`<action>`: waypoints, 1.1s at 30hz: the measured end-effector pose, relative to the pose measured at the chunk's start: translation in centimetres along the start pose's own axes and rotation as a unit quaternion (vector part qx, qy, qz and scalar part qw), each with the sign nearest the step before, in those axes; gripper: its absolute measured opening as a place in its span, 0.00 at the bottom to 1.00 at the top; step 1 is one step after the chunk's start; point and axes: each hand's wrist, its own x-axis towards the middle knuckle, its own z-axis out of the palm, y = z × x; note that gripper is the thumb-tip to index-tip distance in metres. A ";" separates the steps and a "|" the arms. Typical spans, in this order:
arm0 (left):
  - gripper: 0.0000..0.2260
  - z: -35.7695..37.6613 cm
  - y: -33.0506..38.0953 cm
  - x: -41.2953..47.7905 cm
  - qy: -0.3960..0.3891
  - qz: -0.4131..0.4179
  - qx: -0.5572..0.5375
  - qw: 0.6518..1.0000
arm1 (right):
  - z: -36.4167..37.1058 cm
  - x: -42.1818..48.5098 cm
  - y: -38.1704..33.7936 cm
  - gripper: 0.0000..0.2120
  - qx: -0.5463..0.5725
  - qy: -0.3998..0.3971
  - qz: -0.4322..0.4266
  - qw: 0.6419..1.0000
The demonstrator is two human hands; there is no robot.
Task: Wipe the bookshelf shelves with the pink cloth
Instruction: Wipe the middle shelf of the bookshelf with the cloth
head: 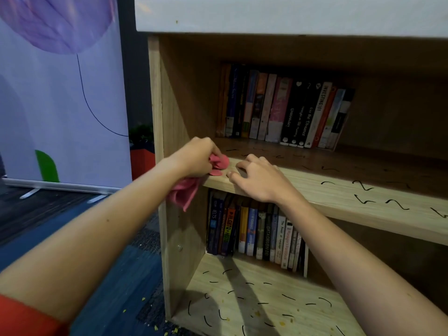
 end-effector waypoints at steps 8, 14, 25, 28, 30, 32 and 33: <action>0.05 1.3 1.8 -0.2 0.011 -0.008 0.058 0.998 | 0.1 0.0 -0.1 0.26 -0.002 0.001 0.004 1.000; 0.05 -0.5 -0.5 -1.2 0.000 -0.019 0.107 0.994 | 0.2 0.1 0.1 0.26 0.009 0.002 -0.001 1.000; 0.11 0.0 -1.4 -1.0 0.007 -0.014 0.065 0.998 | -0.2 0.4 0.4 0.27 0.036 -0.019 0.012 0.999; 0.11 -0.2 -1.4 0.6 -0.001 -0.041 0.072 0.997 | -0.1 1.0 0.1 0.31 0.039 -0.040 0.005 0.998; 0.09 0.4 -0.8 2.1 0.012 -0.054 0.058 0.997 | 0.0 1.5 -0.3 0.35 0.037 -0.051 -0.006 0.998; 0.08 1.1 -0.6 3.6 0.027 -0.074 0.048 0.996 | 0.1 2.1 -0.5 0.39 0.039 -0.061 -0.010 0.997; 0.08 1.4 -0.5 4.2 0.033 -0.077 0.043 0.996 | 0.1 2.2 -0.5 0.41 0.045 -0.063 -0.008 0.997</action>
